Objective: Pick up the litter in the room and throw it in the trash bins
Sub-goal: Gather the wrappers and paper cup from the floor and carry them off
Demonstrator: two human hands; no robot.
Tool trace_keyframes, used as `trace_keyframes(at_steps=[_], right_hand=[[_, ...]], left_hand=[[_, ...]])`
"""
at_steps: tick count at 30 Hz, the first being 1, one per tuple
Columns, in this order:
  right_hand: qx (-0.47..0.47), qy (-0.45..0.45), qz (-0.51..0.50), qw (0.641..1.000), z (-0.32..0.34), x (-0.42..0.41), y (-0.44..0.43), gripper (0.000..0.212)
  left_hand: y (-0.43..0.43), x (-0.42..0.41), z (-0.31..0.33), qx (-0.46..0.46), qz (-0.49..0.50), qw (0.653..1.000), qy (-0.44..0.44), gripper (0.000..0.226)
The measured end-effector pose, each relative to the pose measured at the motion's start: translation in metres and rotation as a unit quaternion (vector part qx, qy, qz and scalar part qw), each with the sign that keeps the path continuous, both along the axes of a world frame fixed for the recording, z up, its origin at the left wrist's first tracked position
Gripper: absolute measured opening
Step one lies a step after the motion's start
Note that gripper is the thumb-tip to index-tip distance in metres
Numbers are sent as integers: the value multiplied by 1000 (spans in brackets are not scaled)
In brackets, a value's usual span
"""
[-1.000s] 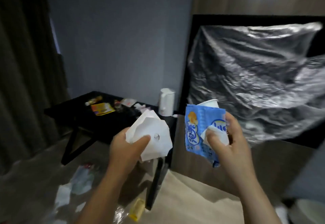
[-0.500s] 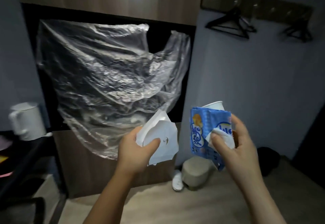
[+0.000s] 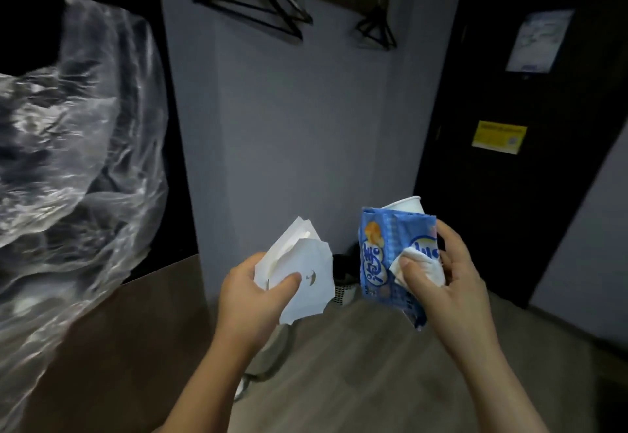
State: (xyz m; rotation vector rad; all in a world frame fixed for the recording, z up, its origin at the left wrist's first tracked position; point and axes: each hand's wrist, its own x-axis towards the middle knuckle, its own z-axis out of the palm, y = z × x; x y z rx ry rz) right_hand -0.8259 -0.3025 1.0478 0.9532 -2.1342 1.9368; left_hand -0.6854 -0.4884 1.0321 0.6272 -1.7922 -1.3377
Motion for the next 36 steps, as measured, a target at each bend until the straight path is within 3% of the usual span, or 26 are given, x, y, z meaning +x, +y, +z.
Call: trace_keyframes(at_steps=[6,14,16,24,29,36], right_hand=[[15,-39,-68,997,-9,-60,-38,51],[38,-72,-133,988,-39,-165,-52,49],[37,-78,-132,988,-48,-202,-57,49],[35,-84,-102,991,-58,-368,-65,50],[53,-94,-95,990,-70,-460,-72,50],[89,-119,-68,987,-107,-568,-118,49]], left_hand=[[-75,-85,-3,-10,-51,998,-35,10],[-111,-206,-36,15,-104,991,-84,22],[-115,-244,-39,21,-114,989,-95,13],[-126,-409,-42,20,-89,990,-109,22],[-136,-492,-55,24,-68,989,-128,15],[-180,-594,-85,7,-49,988,-147,33]])
